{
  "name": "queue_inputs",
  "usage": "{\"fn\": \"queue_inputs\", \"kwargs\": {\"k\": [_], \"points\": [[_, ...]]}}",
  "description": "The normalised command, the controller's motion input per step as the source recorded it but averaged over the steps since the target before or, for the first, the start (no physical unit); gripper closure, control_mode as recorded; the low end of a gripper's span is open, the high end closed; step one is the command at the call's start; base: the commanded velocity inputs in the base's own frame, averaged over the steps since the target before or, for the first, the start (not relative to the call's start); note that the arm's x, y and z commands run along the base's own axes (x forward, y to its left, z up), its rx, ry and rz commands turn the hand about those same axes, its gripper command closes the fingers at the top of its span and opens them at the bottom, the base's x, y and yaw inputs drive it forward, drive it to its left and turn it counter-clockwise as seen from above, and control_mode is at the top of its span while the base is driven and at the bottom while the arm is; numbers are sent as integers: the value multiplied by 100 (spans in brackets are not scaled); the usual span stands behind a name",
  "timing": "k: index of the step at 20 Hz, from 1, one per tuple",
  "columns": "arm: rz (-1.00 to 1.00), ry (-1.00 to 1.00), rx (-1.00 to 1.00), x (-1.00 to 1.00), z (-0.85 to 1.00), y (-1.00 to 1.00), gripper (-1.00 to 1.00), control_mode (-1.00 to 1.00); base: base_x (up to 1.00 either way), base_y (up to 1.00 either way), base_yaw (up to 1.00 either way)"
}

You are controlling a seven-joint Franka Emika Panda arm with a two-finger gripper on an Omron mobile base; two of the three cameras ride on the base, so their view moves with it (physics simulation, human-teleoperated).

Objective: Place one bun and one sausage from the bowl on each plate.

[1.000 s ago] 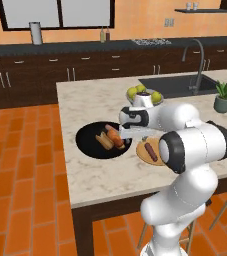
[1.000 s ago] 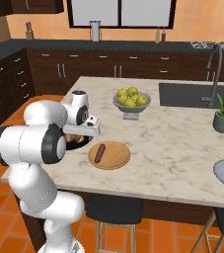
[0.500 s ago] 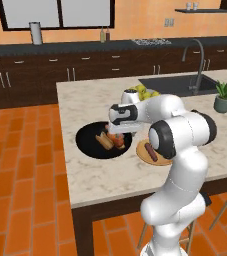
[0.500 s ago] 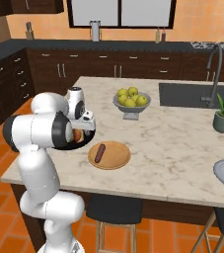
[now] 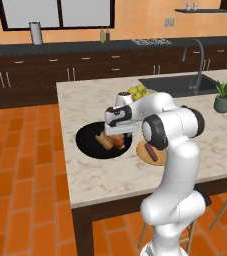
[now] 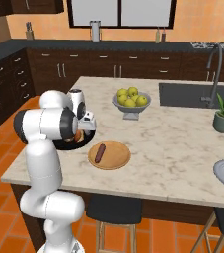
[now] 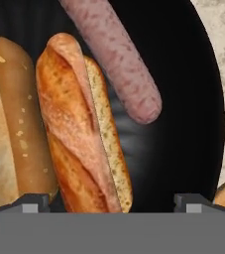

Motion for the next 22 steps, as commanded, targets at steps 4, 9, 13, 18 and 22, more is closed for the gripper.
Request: {"fn": "queue_inputs", "kwargs": {"k": [4,9,13,18,22], "points": [[1,-2,0,-1,-11,21,-100,-100,0,0,0],[2,0,0,0,-11,13,-100,-100,0,0,0],[4,0,0,0,-21,6,-100,-100,0,0,0],[7,0,0,1,-28,0,-100,-100,0,0,0],[5,0,0,0,-23,0,-100,-100,0,0,0]]}}
